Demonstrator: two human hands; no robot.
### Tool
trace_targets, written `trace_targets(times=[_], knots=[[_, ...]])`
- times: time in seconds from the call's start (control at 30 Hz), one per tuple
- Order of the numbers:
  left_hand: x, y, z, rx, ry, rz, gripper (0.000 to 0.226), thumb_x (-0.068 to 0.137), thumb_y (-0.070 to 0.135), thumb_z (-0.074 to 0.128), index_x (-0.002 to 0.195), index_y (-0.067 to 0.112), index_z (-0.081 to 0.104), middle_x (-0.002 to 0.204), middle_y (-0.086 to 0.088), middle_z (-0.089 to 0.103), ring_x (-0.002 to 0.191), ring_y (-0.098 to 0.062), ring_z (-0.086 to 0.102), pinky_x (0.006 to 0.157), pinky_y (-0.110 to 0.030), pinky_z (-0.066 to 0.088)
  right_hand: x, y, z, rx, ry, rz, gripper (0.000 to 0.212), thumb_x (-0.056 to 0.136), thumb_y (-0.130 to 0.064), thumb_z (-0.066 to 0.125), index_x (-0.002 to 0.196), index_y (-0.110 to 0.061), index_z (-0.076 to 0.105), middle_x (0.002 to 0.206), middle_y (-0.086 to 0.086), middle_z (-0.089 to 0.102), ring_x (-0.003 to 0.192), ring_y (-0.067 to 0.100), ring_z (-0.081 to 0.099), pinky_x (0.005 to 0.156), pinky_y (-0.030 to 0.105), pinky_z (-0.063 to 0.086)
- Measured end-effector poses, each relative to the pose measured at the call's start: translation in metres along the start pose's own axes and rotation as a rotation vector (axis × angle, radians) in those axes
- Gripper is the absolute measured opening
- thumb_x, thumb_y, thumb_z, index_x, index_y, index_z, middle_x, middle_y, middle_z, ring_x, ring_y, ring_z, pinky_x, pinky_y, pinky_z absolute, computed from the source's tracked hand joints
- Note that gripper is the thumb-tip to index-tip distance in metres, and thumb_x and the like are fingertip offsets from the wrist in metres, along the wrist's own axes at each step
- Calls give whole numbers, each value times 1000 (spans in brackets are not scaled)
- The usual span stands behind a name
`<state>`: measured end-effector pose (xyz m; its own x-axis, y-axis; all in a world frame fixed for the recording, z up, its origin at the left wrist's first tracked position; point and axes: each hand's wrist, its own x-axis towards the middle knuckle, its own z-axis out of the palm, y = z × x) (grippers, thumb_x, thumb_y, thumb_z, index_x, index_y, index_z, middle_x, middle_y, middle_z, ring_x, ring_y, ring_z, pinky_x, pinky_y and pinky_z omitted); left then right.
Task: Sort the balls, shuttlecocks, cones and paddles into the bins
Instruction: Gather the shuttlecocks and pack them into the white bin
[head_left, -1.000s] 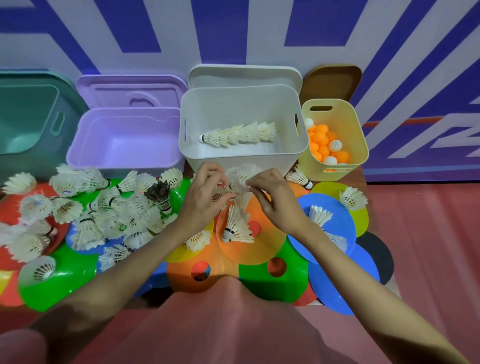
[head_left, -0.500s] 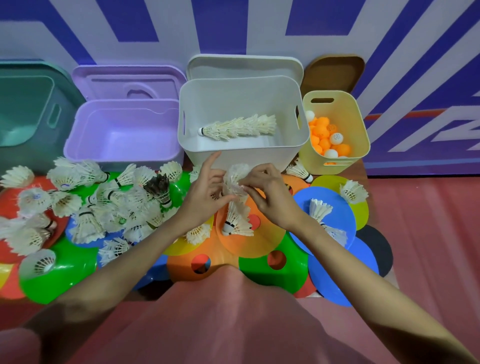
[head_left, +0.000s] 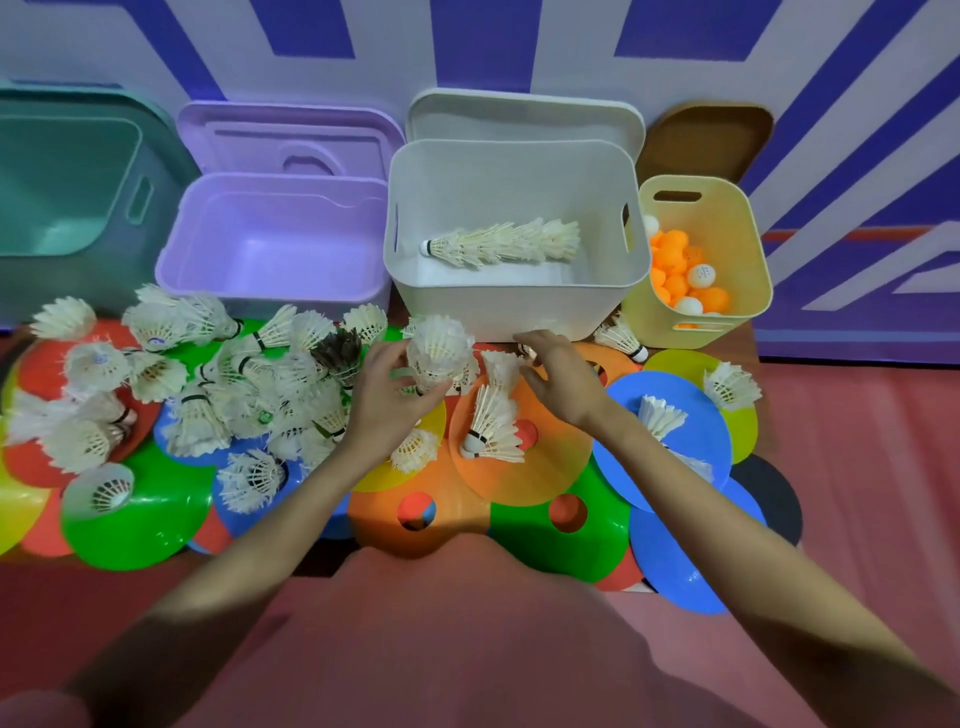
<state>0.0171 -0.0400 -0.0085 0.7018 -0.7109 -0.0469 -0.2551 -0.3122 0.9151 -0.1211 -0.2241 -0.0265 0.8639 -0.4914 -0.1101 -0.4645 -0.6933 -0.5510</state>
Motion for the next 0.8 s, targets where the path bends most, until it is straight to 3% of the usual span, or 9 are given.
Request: trace_targets(times=[0.1, 0.23, 0.43, 0.6, 0.7, 0.8], knots=[[-4, 3, -1, -29, 6, -24, 48, 77, 17, 78, 120, 14, 58, 118, 1, 60, 98, -11, 62, 84, -29, 55, 10, 3, 11, -46, -51, 6, 36, 88, -11, 58, 125, -8, 56, 117, 12, 62, 101, 31, 55, 86, 35, 44], [-7, 6, -2, -21, 2, 16, 45, 78, 14, 76, 119, 19, 57, 112, 8, 66, 100, -6, 64, 86, -26, 53, 8, 2, 16, -8, 15, 38, 13, 86, -6, 54, 92, -5, 66, 88, 9, 67, 85, 29, 59, 68, 38, 48], [-9, 2, -3, 49, -2, 26, 49, 77, 17, 79, 120, 16, 57, 108, 15, 62, 98, 1, 61, 82, -9, 48, -26, -11, -5, -93, 351, -19, 6, 85, -8, 60, 90, -10, 65, 82, 5, 63, 80, 25, 55, 58, 33, 41], [-13, 3, -1, 118, -40, 34, 53, 76, 25, 79, 123, 20, 56, 104, 22, 60, 93, 11, 58, 79, -4, 44, -48, -44, -39, 202, 653, -184, 5, 91, -6, 60, 91, -6, 65, 82, 2, 61, 72, 15, 51, 66, 23, 39], [-12, 7, 4, 125, -53, 48, 52, 75, 24, 79, 122, 19, 56, 98, 28, 57, 87, 25, 52, 73, 1, 41, -50, -56, -43, 247, 620, -276, 6, 91, -4, 60, 90, -4, 66, 81, 3, 62, 71, 14, 50, 67, 21, 39], [-8, 12, 9, 137, -38, 75, 53, 74, 24, 80, 121, 15, 57, 97, 22, 60, 87, 21, 55, 73, -3, 45, -45, -57, -31, 191, 453, -309, 7, 92, -8, 59, 93, -6, 66, 83, 2, 63, 74, 13, 49, 69, 17, 35]])
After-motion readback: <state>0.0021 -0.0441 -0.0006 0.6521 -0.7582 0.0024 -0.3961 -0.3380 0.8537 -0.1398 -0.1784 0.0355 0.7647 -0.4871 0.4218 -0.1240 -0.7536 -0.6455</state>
